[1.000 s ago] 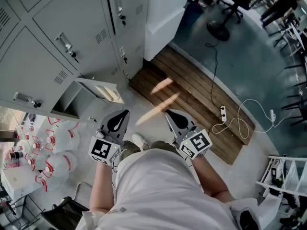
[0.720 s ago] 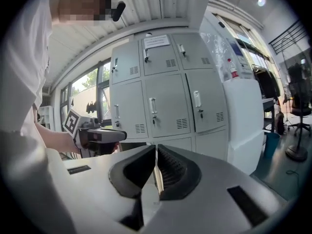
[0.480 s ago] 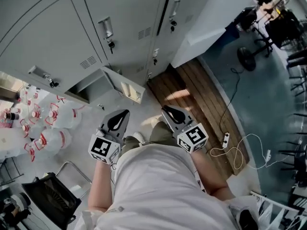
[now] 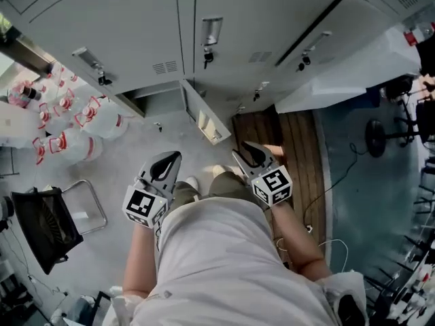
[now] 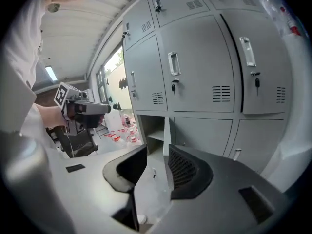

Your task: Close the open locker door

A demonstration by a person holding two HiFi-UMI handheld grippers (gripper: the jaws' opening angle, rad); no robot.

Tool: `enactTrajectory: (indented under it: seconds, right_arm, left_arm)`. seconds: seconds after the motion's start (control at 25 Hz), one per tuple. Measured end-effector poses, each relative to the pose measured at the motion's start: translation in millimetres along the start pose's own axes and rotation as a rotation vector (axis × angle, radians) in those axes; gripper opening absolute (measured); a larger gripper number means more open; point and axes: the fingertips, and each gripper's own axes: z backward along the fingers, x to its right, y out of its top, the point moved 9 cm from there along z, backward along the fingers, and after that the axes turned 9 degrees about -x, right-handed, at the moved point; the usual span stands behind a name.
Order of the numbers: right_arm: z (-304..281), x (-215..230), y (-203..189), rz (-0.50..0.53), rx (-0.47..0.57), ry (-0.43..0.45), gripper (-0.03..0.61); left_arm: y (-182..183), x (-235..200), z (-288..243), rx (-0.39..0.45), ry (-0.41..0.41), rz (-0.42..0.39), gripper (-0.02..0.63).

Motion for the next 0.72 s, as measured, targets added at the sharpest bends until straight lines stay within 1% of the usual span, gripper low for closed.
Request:
enactTrajectory:
  seconds: [0.28,0.36,0.56,0.72]
  right_arm:
    - [-40,35,-7,0.045,-0.086,0.127,0.192]
    - [-50,39,-8,0.061,-0.104,0.167,0.201]
    - [-72,45,-16,0.111,-0.146,0.266,0.207]
    - [-86,49,-18,0.123,-0.159,0.327,0.207]
  left_arm:
    - [-12,14,10,-0.019,0.174,0.093,0.003]
    - [-17,20,15,-0.021,0.224,0.123,0.003]
    - [-33,41,25,-0.024,0.348,0.205,0.003]
    - [-45,60,32,-0.012,0.436,0.259,0.003]
